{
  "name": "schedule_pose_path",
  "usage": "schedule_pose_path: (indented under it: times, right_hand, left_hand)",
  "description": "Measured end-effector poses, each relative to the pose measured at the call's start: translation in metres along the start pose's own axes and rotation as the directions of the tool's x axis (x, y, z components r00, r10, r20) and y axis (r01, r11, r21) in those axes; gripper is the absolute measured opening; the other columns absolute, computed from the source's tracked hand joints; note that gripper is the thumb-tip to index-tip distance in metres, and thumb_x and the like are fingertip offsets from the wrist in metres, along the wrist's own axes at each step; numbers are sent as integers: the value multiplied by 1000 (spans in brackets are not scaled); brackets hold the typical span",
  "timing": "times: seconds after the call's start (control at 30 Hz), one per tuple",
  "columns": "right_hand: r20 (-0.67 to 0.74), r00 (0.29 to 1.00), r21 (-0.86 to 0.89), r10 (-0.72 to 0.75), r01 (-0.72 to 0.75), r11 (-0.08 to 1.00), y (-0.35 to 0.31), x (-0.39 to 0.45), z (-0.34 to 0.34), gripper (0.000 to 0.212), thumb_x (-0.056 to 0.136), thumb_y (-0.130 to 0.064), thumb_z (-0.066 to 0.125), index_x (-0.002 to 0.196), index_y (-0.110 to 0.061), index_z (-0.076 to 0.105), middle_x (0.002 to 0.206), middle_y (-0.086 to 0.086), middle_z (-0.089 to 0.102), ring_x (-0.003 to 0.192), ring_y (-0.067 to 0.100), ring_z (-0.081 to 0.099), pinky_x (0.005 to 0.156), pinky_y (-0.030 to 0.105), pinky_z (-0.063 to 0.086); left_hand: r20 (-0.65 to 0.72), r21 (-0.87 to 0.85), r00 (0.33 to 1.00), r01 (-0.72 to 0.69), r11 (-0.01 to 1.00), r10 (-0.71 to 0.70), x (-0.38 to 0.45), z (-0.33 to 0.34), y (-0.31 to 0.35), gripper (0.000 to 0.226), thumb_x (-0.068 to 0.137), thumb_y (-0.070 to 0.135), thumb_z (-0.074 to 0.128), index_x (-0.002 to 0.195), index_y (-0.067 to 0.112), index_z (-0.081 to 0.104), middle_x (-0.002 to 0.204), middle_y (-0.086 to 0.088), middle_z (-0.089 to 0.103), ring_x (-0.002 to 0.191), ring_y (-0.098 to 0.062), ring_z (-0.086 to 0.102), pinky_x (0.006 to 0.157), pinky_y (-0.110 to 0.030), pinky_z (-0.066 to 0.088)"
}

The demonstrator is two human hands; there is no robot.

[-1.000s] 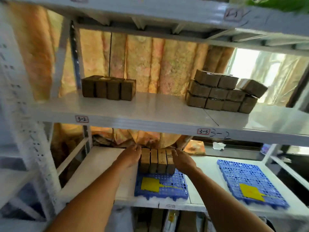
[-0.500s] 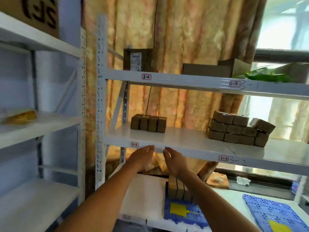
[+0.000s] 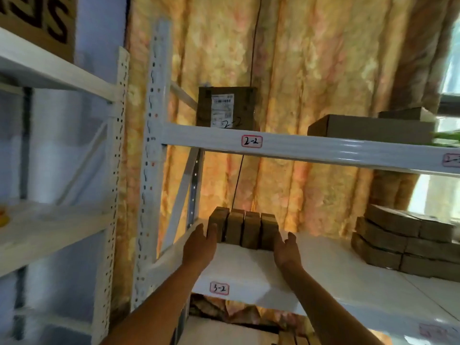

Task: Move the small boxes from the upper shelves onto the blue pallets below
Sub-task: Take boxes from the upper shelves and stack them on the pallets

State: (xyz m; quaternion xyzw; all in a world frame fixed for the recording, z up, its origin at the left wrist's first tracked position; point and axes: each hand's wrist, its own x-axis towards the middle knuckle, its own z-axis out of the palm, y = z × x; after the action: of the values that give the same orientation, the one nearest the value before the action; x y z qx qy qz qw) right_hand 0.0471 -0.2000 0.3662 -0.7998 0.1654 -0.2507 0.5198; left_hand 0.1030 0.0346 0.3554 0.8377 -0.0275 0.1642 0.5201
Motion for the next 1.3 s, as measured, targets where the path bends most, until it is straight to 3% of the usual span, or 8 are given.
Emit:
schedule_pose_path:
  times: [0.13, 0.27, 0.47, 0.57, 0.73, 1.0, 1.17, 1.3]
  right_hand:
    - [7, 990, 58, 139, -139, 989, 2, 49, 21, 98, 91, -83, 31, 163, -16, 22, 158, 21, 42, 141, 44, 44, 119, 54, 32]
    - [9, 997, -13, 80, -80, 997, 2, 66, 38, 88, 86, -88, 28, 138, -25, 60, 134, 9, 66, 123, 34, 61, 115, 57, 36]
    - [-58, 995, 208, -84, 94, 974, 6, 60, 37, 70, 83, -75, 54, 137, -31, 60, 132, -1, 67, 108, 19, 65, 96, 47, 55]
    - [-52, 994, 353, -96, 108, 929, 3, 54, 31, 64, 88, -58, 69, 142, -27, 53, 131, -3, 64, 99, 10, 68, 71, 28, 57]
    - [-201, 979, 440, -14, 104, 892, 2, 33, 11, 58, 92, -47, 69, 140, -20, 52, 131, 3, 63, 107, 18, 63, 83, 30, 46]
    - [-202, 954, 543, -221, 297, 786, -37, -81, -34, 44, 93, -43, 63, 133, -27, 54, 114, -6, 67, 88, -5, 68, 63, 12, 54]
    - [-156, 950, 572, -271, 311, 759, -23, -175, -87, 39, 95, -35, 63, 133, -26, 58, 115, -5, 68, 100, 4, 67, 74, 21, 57]
    - [-131, 949, 556, -288, 311, 771, 8, -234, -150, 36, 90, -26, 68, 126, -25, 65, 110, -10, 73, 101, 2, 68, 77, 19, 56]
  left_hand:
    - [-37, -77, 990, 130, 989, -133, 54, 22, -4, 85, 92, 78, 32, 157, 25, 32, 154, -14, 47, 136, -39, 48, 111, -48, 41]
    - [-18, 81, 990, 139, 987, -138, 67, 43, -8, 90, 84, 87, 17, 133, 26, 61, 130, -13, 65, 113, -35, 61, 98, -47, 49]
    - [-24, -140, 996, 80, 987, -84, 68, 43, -7, 47, 82, 80, 40, 104, 41, 53, 89, 12, 59, 78, -15, 55, 80, -36, 44]
    - [-1, -272, 1000, 5, 962, -6, 66, 42, -7, 47, 74, 73, 55, 108, 41, 51, 96, 12, 66, 78, -6, 59, 79, -36, 50]
    - [-60, -519, 998, -2, 855, -34, 53, 18, -10, 56, 83, 51, 70, 129, 22, 57, 119, -7, 66, 106, -28, 65, 86, -38, 53]
    - [79, -721, 956, -141, 679, 283, -83, -1, 56, 51, 84, 35, 69, 133, 38, 55, 120, 15, 67, 110, -8, 65, 78, -19, 54]
    - [91, -753, 947, -137, 643, 308, -196, 14, 90, 43, 89, 20, 68, 128, 33, 57, 117, 8, 71, 110, -13, 67, 94, -39, 57]
    - [157, -714, 947, -88, 695, 281, -277, 21, 88, 55, 77, 36, 74, 129, 36, 53, 126, 7, 65, 112, -14, 65, 94, -41, 55]
